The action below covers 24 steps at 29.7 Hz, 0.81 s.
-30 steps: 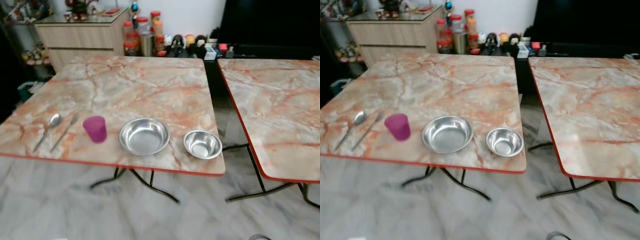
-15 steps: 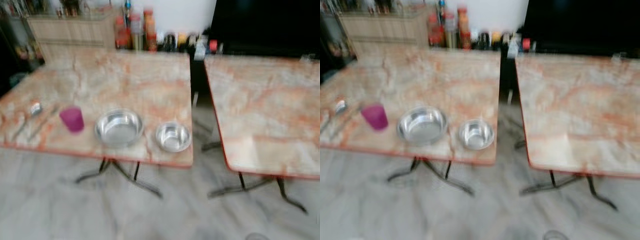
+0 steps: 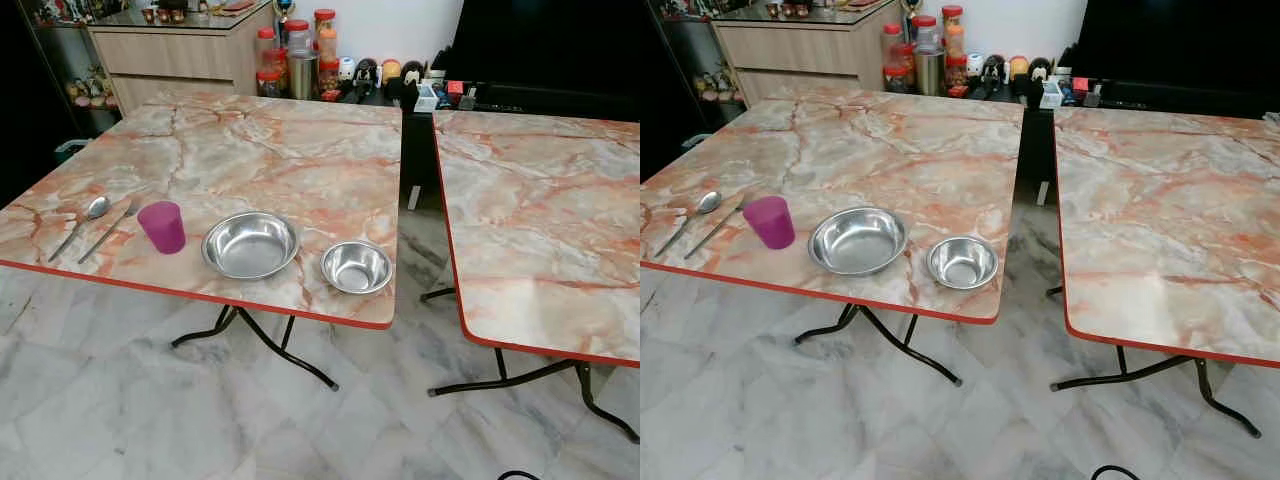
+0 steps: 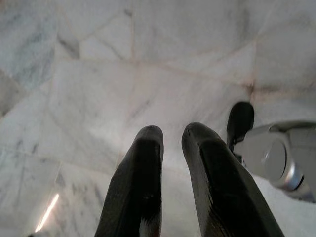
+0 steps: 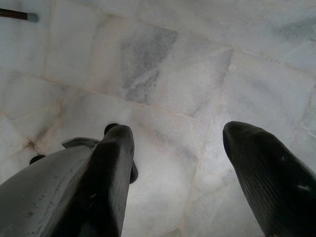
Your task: Setting the table
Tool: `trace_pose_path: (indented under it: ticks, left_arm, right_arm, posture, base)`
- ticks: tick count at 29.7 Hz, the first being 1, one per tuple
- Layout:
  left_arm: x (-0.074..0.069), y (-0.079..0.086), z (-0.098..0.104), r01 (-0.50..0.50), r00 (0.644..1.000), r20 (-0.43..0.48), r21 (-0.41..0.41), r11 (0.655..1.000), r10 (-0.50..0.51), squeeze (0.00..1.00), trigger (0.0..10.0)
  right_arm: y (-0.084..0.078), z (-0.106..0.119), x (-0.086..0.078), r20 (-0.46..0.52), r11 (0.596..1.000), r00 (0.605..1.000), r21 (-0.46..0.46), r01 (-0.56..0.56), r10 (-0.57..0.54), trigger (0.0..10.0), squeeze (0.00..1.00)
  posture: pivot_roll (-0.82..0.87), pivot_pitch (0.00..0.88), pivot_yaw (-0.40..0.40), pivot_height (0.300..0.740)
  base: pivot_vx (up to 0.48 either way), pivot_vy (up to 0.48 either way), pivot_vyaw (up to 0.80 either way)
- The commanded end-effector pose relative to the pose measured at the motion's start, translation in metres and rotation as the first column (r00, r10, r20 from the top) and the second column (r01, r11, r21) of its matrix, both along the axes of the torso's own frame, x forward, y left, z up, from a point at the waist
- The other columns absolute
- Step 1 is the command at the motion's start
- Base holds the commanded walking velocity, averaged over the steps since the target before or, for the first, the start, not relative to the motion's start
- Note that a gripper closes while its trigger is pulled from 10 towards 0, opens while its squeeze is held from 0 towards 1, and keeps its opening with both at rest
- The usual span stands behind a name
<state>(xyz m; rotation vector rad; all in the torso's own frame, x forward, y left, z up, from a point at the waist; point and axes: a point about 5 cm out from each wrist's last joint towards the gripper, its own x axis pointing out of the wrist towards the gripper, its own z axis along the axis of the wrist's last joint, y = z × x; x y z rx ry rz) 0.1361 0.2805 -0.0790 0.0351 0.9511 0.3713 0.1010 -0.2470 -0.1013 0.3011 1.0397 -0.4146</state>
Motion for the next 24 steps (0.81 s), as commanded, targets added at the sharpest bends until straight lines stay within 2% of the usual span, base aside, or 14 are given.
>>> trace_pose_path:
  ticks: [1,6,8,9,10,14,18,19,20,22,23,24]
  left_arm:
    - [-0.001,-0.001,0.0,-0.019,1.0,0.016,0.004,1.0,0.019,0.0,10.0]
    - [0.004,0.001,0.003,-0.036,0.997,0.063,0.015,0.999,0.035,0.0,10.0]
    - [0.052,0.008,0.029,-0.016,0.977,0.212,0.069,0.998,0.001,0.0,10.0]
    - [0.068,0.014,0.042,-0.036,0.96,0.279,0.091,0.995,0.01,0.0,10.0]
    - [0.076,0.017,0.05,-0.053,0.948,0.317,0.102,0.993,0.018,0.0,10.0]
    - [0.07,0.038,0.06,-0.157,0.914,0.395,0.127,0.98,0.095,0.0,10.0]
    - [0.069,0.049,0.069,-0.202,0.879,0.462,0.14,0.969,0.117,0.0,10.0]
    - [0.073,0.056,0.081,-0.232,0.843,0.527,0.164,0.959,0.113,0.0,10.0]
    - [0.073,0.056,0.081,-0.232,0.843,0.527,0.164,0.959,0.113,0.0,10.0]
    - [0.085,0.069,0.115,-0.32,0.729,0.677,0.207,0.925,0.101,0.0,10.0]
    - [0.085,0.069,0.115,-0.32,0.729,0.677,0.207,0.925,0.101,0.0,10.0]
    - [0.089,0.073,0.131,-0.358,0.672,0.734,0.214,0.909,0.093,0.0,10.0]
  right_arm:
    - [0.0,0.0,-0.001,0.002,1.0,1.0,-0.002,-0.002,0.002,10.0,0.0]
    - [0.0,0.0,-0.001,0.003,1.0,1.0,-0.002,0.002,-0.002,10.0,0.0]
    - [0.0,0.0,-0.001,0.001,1.0,1.0,-0.002,0.001,-0.001,10.0,0.0]
    - [0.0,0.0,-0.002,0.0,1.0,1.0,-0.001,-0.001,0.001,10.0,0.0]
    - [0.0,0.0,-0.002,-0.001,1.0,1.0,-0.001,-0.001,0.001,10.0,0.0]
    - [0.0,0.0,-0.001,-0.003,1.0,1.0,-0.001,-0.005,0.005,10.0,0.0]
    - [0.0,0.0,-0.001,-0.003,1.0,1.0,-0.002,-0.006,0.006,10.0,0.0]
    - [-0.001,0.0,-0.001,-0.004,1.0,1.0,-0.004,-0.011,0.011,10.0,0.0]
    - [-0.001,0.0,-0.001,-0.004,1.0,1.0,-0.004,-0.011,0.011,10.0,0.0]
    - [-0.003,0.001,0.0,-0.005,1.0,1.0,-0.008,-0.022,0.022,10.0,0.0]
    - [-0.003,0.001,0.0,-0.005,1.0,1.0,-0.008,-0.022,0.022,10.0,0.0]
    - [-0.004,0.001,0.0,-0.004,1.0,1.0,-0.008,-0.025,0.025,10.0,0.0]
  posture:
    - [0.0,0.087,-0.036,0.74]
    - [-0.01,0.087,-0.033,0.74]
    - [0.0,0.087,-0.033,0.74]
    - [0.0,0.087,-0.033,0.74]
    - [0.0,0.086,-0.034,0.74]
    - [0.01,0.088,-0.037,0.74]
    - [0.01,0.088,-0.039,0.74]
    - [0.02,0.091,-0.047,0.74]
    - [0.02,0.091,-0.047,0.74]
    - [0.03,0.09,-0.057,0.74]
    - [0.03,0.09,-0.057,0.74]
    - [0.03,0.09,-0.057,0.74]
  base:
    - [0.24,0.0,0.0]
    - [0.048,0.0,0.0]
    - [0.0,0.0,0.0]
    - [0.0,0.0,0.0]
    - [0.0,0.0,0.0]
    - [0.0,0.0,0.0]
    - [0.0,0.0,0.0]
    - [0.0,0.0,0.0]
    - [0.0,0.0,0.0]
    - [0.0,0.0,0.0]
    - [0.0,0.0,0.0]
    - [0.0,0.0,0.0]
